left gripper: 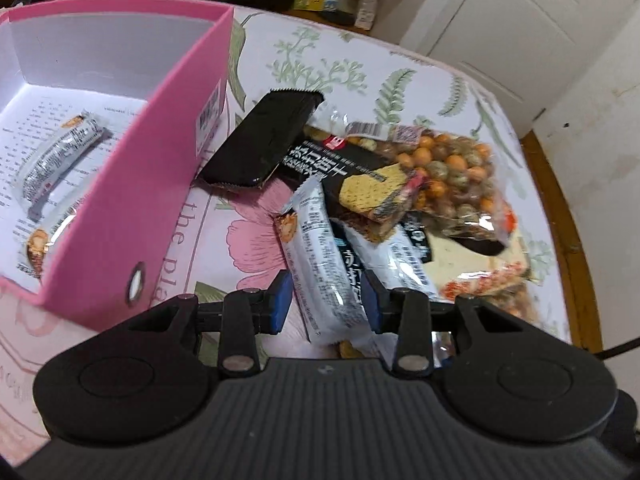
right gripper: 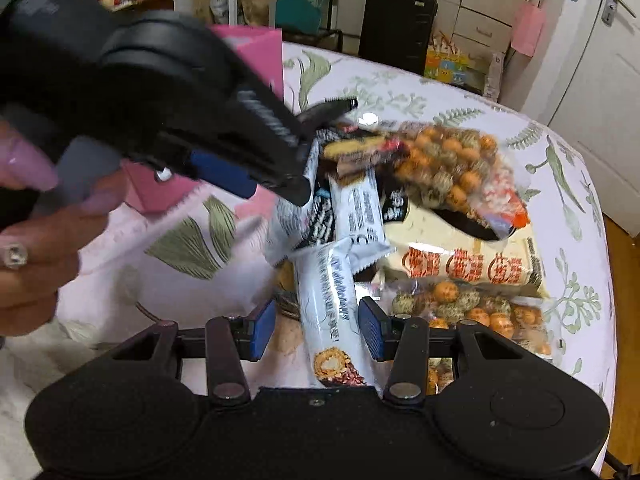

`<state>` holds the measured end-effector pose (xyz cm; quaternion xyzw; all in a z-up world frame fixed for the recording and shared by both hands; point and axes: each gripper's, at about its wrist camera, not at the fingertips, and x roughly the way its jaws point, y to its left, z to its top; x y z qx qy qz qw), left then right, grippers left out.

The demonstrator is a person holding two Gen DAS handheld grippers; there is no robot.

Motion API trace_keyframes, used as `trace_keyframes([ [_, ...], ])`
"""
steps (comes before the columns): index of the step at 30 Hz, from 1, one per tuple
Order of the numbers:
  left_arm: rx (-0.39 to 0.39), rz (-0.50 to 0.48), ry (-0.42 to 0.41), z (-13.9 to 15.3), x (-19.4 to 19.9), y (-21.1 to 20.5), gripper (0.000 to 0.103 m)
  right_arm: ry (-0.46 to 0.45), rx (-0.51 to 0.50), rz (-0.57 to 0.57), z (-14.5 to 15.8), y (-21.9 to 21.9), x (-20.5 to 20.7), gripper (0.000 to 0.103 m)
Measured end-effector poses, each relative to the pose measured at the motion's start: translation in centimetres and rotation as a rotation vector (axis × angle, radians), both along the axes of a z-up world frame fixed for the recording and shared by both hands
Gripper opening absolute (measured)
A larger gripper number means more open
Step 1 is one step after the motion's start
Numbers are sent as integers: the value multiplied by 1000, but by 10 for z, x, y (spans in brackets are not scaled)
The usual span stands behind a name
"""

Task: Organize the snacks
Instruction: 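Reach the right tool back to the pile and grasp another white wafer bar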

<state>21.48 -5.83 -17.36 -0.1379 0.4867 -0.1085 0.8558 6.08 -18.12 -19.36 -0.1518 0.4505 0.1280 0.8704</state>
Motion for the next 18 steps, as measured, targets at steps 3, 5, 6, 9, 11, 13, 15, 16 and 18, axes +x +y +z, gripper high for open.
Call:
trace_keyframes([
  [3,-12,27,23,-15,6,-1,39,-36,-124,62,-12,9,-7,50],
  [5,-19,27,35,-22,8,-2,40,-53,-142,71,-13,12,-9,39],
  [6,-21,24,28,-23,7,-2,39,-48,-135,61,-12,12,-8,34],
  [9,-6,-4,11,-21,5,-3,32,-48,-91,22,-4,7,-4,31],
  [11,11,-22,9,-17,5,-4,27,-30,-55,-13,1,4,-1,31],
  [13,38,-43,4,-13,4,-5,25,-3,-7,-49,4,0,2,30],
  [15,62,-60,-5,-7,3,-7,25,20,45,-83,7,-4,3,30],
  [16,60,-64,-5,-4,1,-7,25,37,70,-98,8,-6,5,30],
  [18,48,-71,2,1,0,-8,25,84,113,-141,7,-11,7,30],
])
